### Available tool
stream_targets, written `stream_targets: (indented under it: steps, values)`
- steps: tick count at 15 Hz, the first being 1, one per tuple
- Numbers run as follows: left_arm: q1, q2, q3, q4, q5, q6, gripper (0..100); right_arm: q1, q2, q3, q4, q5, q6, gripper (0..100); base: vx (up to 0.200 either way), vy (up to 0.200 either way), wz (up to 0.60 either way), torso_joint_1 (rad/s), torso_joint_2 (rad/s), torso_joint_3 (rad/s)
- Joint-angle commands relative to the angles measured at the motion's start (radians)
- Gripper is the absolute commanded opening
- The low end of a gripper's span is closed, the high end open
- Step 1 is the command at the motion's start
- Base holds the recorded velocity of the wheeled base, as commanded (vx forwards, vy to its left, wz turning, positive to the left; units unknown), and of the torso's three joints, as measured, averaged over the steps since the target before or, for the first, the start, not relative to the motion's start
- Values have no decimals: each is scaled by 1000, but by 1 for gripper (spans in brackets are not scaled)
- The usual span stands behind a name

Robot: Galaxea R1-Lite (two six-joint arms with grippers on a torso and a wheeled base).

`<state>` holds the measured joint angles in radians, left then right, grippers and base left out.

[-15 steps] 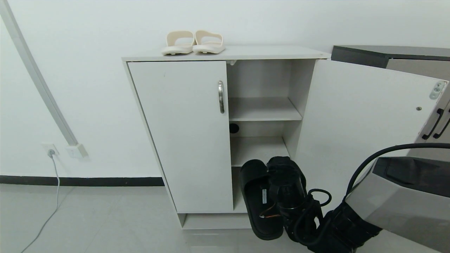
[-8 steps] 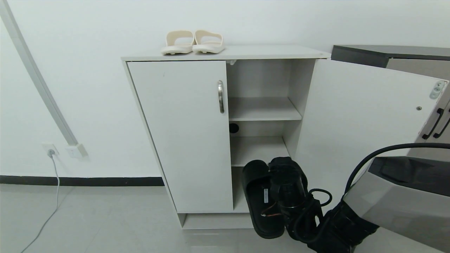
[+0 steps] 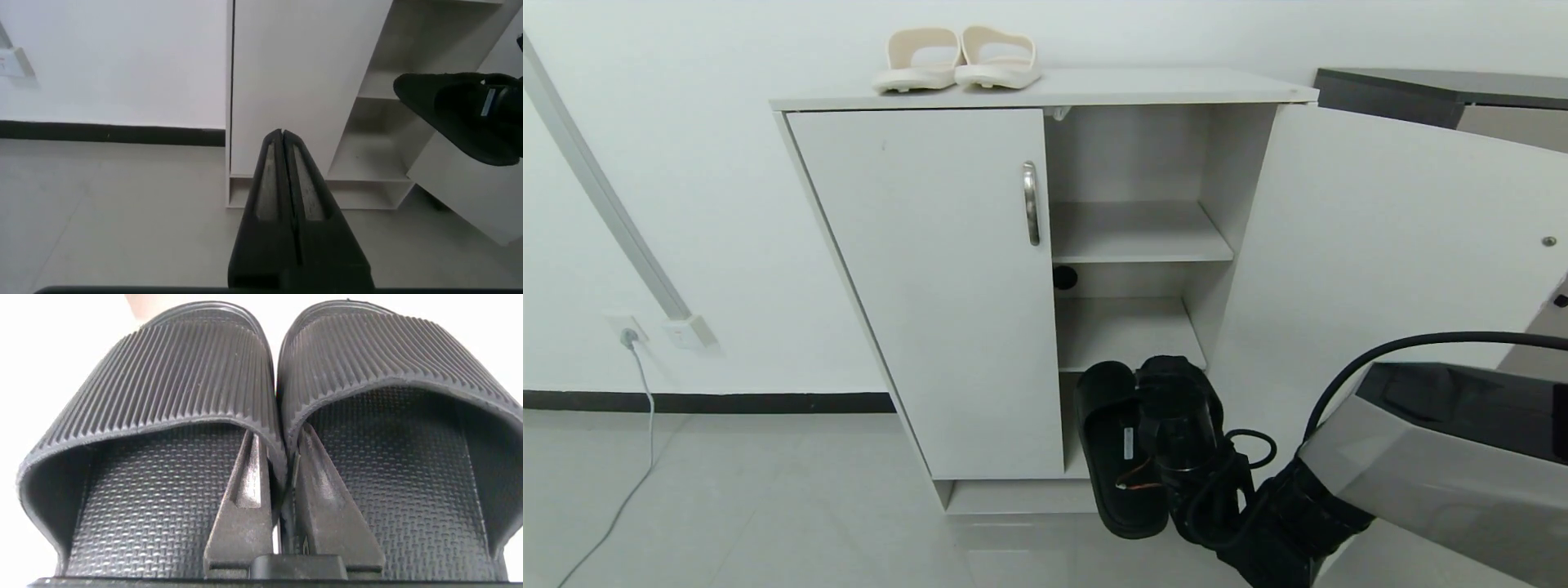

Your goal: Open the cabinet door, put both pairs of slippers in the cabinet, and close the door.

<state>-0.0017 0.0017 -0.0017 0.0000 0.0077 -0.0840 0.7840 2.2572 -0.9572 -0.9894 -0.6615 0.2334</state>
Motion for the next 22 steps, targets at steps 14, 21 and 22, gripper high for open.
stream_targets:
  steps: [14, 21, 22]
  values:
    - [0, 1, 0, 0, 0, 0, 0, -65, 110, -81, -262, 5, -167, 0, 0, 0, 0, 3, 1, -89]
    - [0, 1, 0, 0, 0, 0, 0, -65, 110, -57, -261, 10, -167, 0, 0, 0, 0, 0, 0, 0]
    - [0, 1, 0, 0, 0, 0, 0, -65, 110, -57, -261, 10, -167, 0, 0, 0, 0, 0, 0, 0]
